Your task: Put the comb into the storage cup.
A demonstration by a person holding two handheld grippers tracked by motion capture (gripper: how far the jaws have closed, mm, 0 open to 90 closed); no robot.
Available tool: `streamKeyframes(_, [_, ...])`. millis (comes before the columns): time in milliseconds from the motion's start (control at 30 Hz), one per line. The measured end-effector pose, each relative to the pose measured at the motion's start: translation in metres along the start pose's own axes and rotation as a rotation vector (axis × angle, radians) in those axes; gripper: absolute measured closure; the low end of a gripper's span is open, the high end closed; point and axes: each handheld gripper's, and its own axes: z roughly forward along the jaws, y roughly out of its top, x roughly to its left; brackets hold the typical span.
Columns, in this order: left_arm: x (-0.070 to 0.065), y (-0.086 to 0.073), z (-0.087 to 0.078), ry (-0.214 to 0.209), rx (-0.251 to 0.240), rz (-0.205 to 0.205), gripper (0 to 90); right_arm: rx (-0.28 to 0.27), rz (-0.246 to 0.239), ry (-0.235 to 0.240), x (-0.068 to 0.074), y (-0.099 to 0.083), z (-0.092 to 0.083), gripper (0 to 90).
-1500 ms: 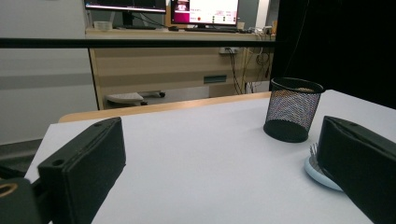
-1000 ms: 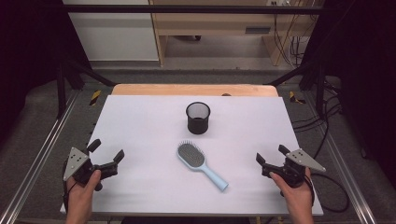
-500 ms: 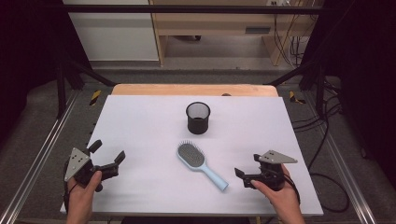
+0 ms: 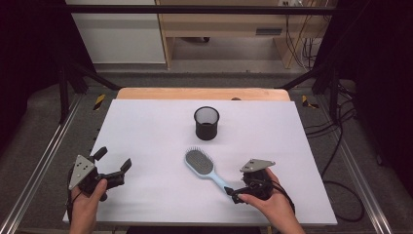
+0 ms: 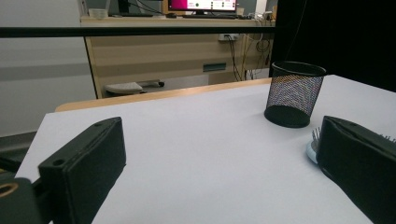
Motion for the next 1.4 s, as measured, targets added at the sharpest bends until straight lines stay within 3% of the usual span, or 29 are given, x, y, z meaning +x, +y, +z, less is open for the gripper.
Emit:
streamKeyframes(367, [-0.001, 0.000, 0.000, -0.004, 0.006, 0.007, 1.7, 0.092, -0.042, 0.011, 0.012, 0.010, 0.022, 8.8])
streamKeyframes(800, [-0.002, 0.000, 0.001, -0.008, 0.008, 0.011, 1.7, 0.093, -0.033, 0.002, 0.016, 0.016, 0.036, 9.3])
streamKeyframes(1133, [-0.002, 0.000, 0.001, -0.011, 0.012, 0.017, 1.7, 0.099, -0.033, 0.008, 0.017, 0.029, 0.048, 25.7])
streamKeyframes(1400, [-0.003, 0.000, 0.001, -0.015, 0.018, 0.028, 1.7, 0.147, 0.001, 0.005, 0.015, 0.032, 0.063, 41.5])
